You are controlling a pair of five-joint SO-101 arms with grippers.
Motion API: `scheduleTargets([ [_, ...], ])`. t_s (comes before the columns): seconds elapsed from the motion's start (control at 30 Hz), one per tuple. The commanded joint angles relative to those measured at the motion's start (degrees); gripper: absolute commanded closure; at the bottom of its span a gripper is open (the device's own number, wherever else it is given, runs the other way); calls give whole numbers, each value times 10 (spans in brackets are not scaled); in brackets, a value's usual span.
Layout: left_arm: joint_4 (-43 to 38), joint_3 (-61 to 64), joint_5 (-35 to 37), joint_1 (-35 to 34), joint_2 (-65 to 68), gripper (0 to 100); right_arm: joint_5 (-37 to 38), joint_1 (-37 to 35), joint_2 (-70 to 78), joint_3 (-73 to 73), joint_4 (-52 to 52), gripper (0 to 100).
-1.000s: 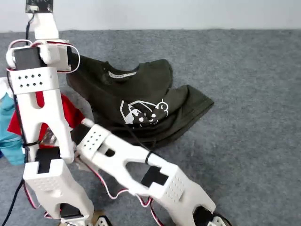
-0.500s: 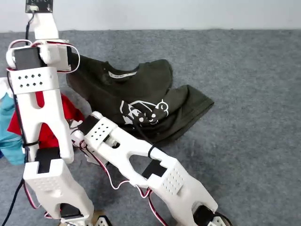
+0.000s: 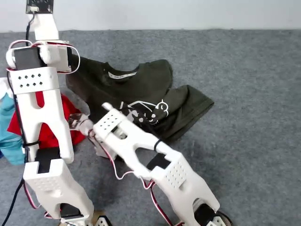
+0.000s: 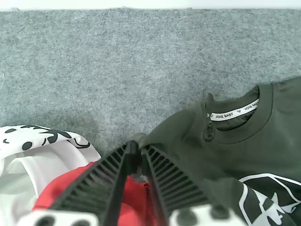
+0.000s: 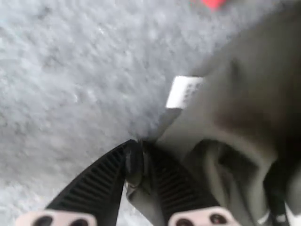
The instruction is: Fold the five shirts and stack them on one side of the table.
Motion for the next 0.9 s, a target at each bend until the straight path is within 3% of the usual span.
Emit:
scheduleTargets([
  [0.0, 2, -6, -3, 0, -11, 987, 8, 41, -33, -17, 34, 989],
  [0.33, 2, -2, -3, 0, -10, 987, 29, 123, -185, -105, 133, 989],
  [0.87, 103, -12, -3, 0, -11, 987, 25, 435, -444, -113, 133, 989],
])
